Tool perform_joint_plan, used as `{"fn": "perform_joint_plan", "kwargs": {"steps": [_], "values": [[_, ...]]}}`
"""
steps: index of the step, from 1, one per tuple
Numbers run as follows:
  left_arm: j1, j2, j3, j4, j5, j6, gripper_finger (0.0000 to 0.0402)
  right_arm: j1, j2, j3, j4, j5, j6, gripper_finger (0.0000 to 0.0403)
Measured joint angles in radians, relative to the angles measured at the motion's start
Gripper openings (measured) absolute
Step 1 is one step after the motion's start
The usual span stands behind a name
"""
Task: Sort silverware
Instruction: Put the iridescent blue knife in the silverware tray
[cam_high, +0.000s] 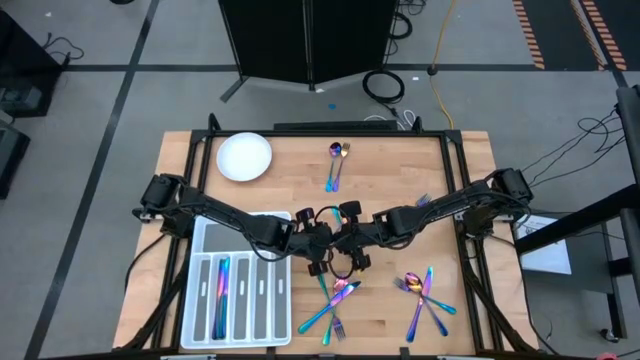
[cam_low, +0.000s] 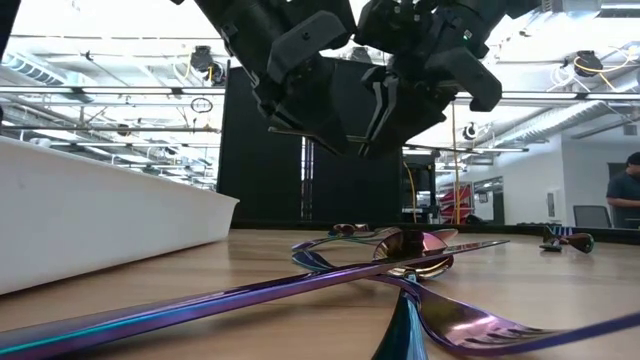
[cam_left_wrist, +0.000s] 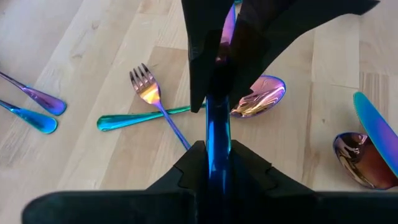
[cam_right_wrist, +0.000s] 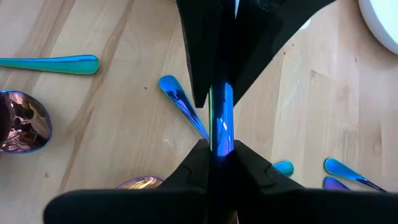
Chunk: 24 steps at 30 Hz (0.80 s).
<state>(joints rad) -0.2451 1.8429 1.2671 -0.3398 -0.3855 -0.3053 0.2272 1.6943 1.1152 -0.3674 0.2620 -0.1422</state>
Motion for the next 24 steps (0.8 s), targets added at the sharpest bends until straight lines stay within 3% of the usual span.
{"fn": "perform_joint_plan", "kwargs": {"steps": [24], "values": [[0.001,0.002,0.000,0.017,0.012,0.028,0.0082,-0.006,0.000,0.004,-0.031,-0.079,0.048,0.0018]]}}
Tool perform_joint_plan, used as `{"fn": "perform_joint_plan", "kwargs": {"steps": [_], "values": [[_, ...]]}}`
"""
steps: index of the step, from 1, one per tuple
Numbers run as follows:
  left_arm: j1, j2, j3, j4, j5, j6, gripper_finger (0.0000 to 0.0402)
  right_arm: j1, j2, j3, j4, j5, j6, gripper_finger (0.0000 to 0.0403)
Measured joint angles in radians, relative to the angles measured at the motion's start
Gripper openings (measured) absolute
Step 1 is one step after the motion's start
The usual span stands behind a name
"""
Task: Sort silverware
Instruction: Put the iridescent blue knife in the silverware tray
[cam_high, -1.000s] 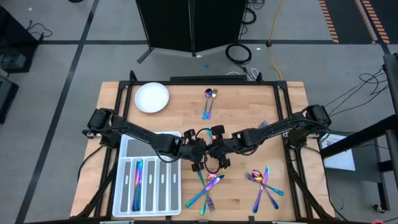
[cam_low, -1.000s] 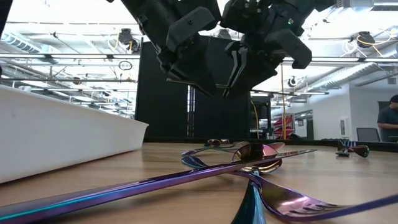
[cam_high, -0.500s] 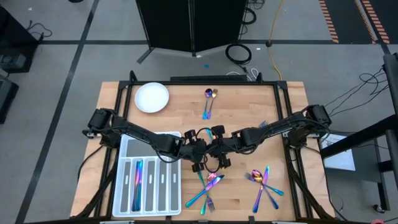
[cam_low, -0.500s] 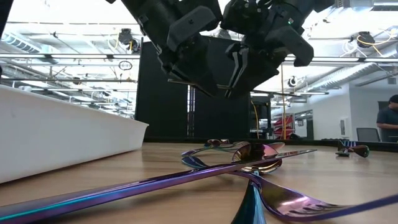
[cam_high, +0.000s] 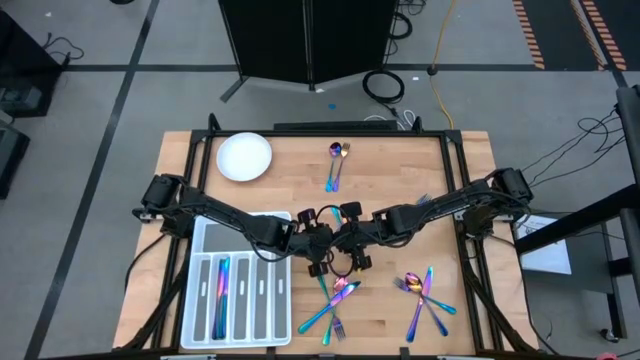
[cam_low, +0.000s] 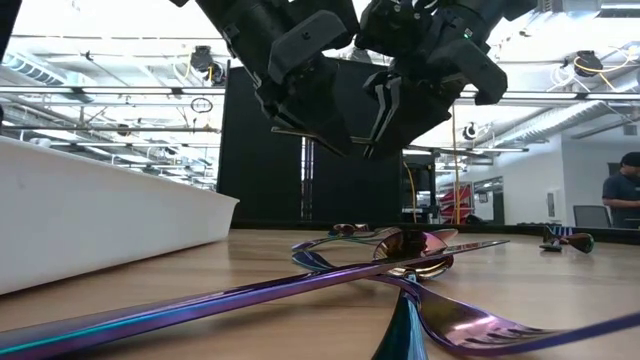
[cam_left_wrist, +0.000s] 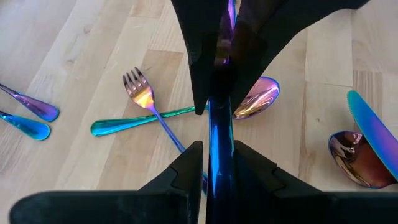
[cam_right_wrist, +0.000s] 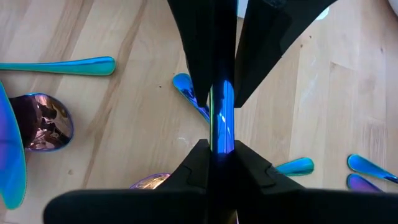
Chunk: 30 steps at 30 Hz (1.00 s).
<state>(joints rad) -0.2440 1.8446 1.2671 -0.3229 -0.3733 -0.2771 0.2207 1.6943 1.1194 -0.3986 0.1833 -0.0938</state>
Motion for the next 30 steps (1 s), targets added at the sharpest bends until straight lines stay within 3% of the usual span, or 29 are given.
{"fn": "perform_joint_plan", "kwargs": {"steps": [25,30], "values": [[0.001,0.000,0.000,0.005,0.017,0.000,0.0081,-0.007,0.000,0.001,-0.032,-0.052,0.026,0.0018],[0.001,0.000,0.000,0.004,0.021,-0.003,0.0055,-0.006,0.000,-0.001,-0.019,-0.029,0.022,0.0043]]}}
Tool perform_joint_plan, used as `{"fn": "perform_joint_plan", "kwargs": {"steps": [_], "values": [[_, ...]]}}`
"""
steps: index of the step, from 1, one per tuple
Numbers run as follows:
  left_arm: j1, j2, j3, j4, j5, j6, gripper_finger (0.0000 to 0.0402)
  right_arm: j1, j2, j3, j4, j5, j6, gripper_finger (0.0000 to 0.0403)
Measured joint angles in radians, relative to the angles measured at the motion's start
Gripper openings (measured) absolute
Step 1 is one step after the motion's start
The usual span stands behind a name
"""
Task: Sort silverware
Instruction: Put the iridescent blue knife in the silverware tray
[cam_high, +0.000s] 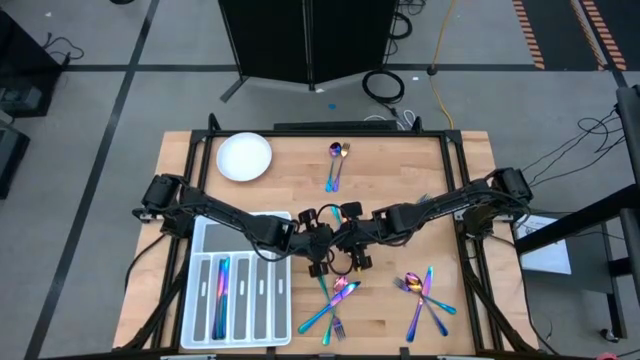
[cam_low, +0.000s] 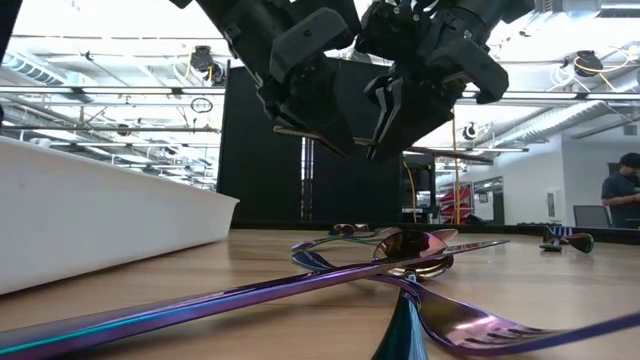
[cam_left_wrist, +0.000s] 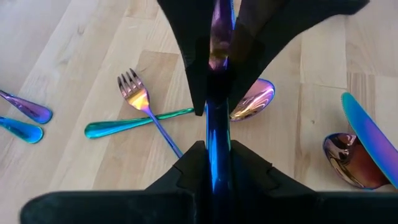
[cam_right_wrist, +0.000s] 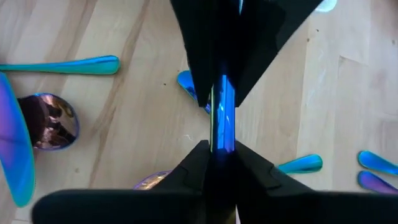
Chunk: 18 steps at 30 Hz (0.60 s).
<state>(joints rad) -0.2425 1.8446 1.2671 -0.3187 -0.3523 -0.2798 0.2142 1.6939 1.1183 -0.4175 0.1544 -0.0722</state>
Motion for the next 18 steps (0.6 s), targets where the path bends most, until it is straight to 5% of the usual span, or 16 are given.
{"fn": "perform_joint_plan", "kwargs": {"steps": [10,18], "values": [[0.002,-0.001,0.000,-0.004,-0.002,0.000,0.0050,0.002,-0.018,-0.003,-0.011,0.019,-0.057,0.0124],[0.009,-0.003,0.000,-0.017,0.006,-0.011,0.0050,0.004,-0.220,-0.013,-0.022,0.157,-0.049,0.0140]]}}
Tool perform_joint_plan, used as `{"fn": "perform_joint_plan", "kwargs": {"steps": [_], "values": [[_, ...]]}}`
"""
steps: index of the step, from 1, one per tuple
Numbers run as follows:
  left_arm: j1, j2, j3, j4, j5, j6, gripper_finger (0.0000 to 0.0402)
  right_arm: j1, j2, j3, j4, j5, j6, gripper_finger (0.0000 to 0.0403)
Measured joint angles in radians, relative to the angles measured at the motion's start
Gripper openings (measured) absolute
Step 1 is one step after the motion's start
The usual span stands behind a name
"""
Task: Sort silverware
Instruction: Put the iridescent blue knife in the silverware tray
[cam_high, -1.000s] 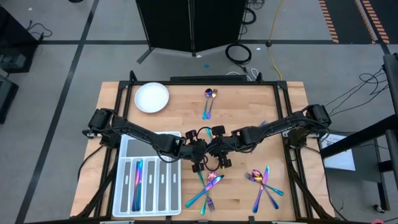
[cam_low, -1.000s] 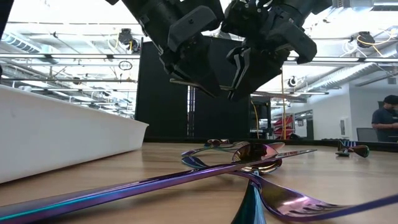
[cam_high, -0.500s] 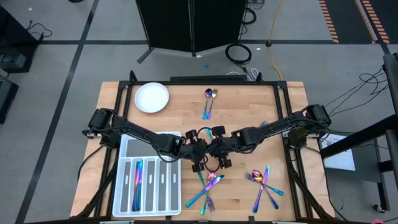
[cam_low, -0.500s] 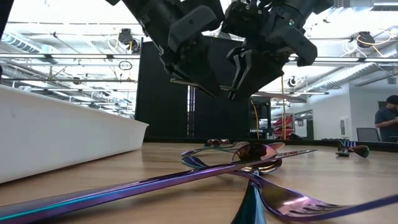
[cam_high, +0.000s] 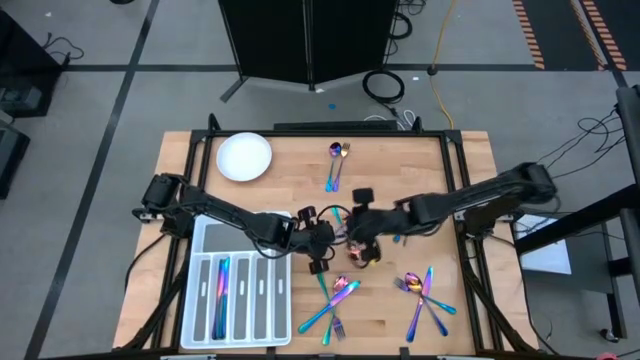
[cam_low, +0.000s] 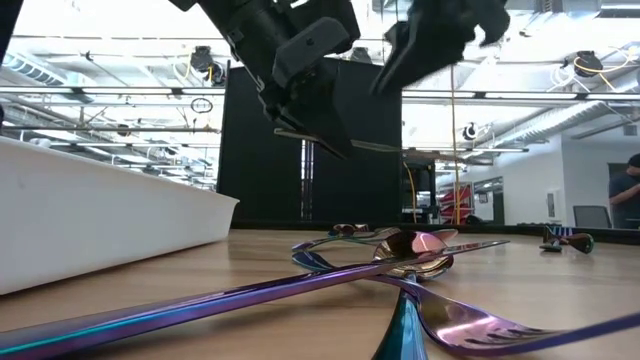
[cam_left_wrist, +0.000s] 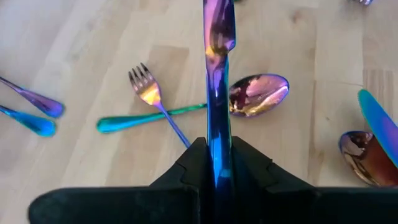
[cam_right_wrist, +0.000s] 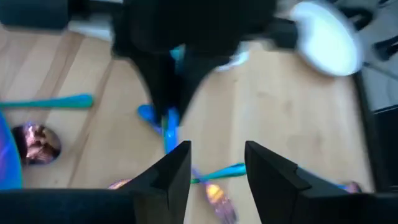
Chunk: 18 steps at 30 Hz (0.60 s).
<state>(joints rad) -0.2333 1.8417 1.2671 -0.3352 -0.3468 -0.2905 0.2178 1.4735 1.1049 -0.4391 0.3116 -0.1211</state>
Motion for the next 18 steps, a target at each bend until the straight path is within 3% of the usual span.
{"fn": "perform_joint_plan", "kwargs": {"steps": [3,7,12,18], "values": [[0.000,-0.020,0.000,-0.049,0.001,-0.062,0.0050,-0.001,-0.109,-0.049,-0.006,0.012,0.036,0.0141],[-0.001,-0.085,0.000,-0.171,-0.005,-0.252,0.0050,0.004,-0.279,-0.197,0.045,0.028,0.114,0.0141],[-0.052,-0.198,0.000,-0.425,-0.051,-0.620,0.0050,0.007,-0.470,-0.394,0.273,0.031,0.102,0.0141],[-0.233,-0.295,0.000,-0.746,-0.206,-1.145,0.0050,0.007,-0.613,-0.430,0.302,0.030,0.089,0.0142]]}}
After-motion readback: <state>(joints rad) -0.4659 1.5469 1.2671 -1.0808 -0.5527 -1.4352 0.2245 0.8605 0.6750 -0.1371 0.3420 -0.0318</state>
